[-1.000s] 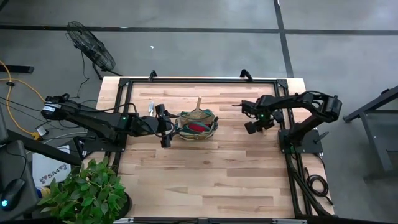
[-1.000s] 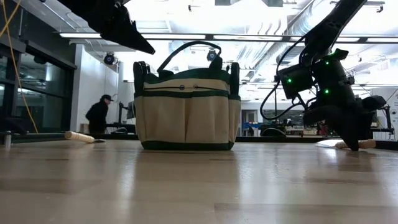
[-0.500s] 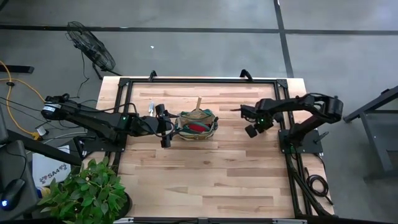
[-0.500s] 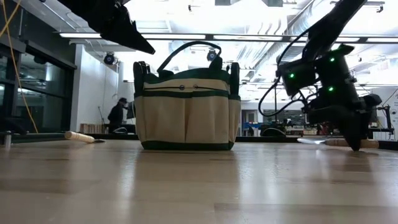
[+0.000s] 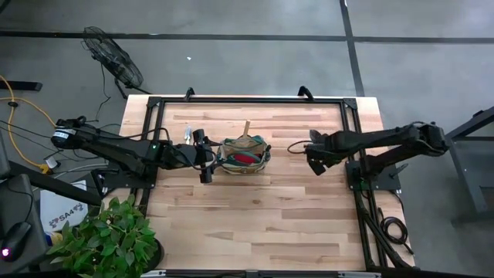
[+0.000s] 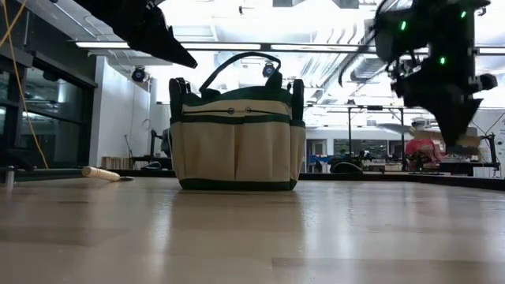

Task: Pick & Place Garden tools in Gardening bag
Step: Put the right light brown trowel into the light brown gardening bag

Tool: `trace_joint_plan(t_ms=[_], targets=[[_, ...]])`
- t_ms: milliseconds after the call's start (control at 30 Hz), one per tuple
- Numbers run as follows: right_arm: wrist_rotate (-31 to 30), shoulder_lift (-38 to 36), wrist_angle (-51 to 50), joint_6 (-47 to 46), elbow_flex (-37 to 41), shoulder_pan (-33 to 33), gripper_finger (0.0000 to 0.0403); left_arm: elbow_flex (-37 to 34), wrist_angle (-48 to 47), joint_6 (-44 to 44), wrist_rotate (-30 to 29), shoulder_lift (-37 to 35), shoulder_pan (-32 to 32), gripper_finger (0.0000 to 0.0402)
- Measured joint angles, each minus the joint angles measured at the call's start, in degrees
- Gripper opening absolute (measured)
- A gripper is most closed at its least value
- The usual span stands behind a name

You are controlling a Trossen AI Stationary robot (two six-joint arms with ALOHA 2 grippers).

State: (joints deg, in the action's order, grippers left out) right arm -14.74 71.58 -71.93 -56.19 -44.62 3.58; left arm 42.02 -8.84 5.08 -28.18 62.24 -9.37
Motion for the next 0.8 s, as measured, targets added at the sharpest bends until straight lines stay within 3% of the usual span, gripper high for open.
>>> trace_joint_plan(t_ms=[500, 800], targets=[[-12.6, 0.1, -2.2, -2.7, -15.6, -16.4, 0.0061, 0.0, 0.0, -0.7, 0.2, 0.0, 0.0, 0.0294], [-12.6, 1.5, 13.9, 1.2, -18.8, -22.1, 0.0061, 0.0, 1.7, -0.7, 1.2, 0.0, 0.0, 0.0294]])
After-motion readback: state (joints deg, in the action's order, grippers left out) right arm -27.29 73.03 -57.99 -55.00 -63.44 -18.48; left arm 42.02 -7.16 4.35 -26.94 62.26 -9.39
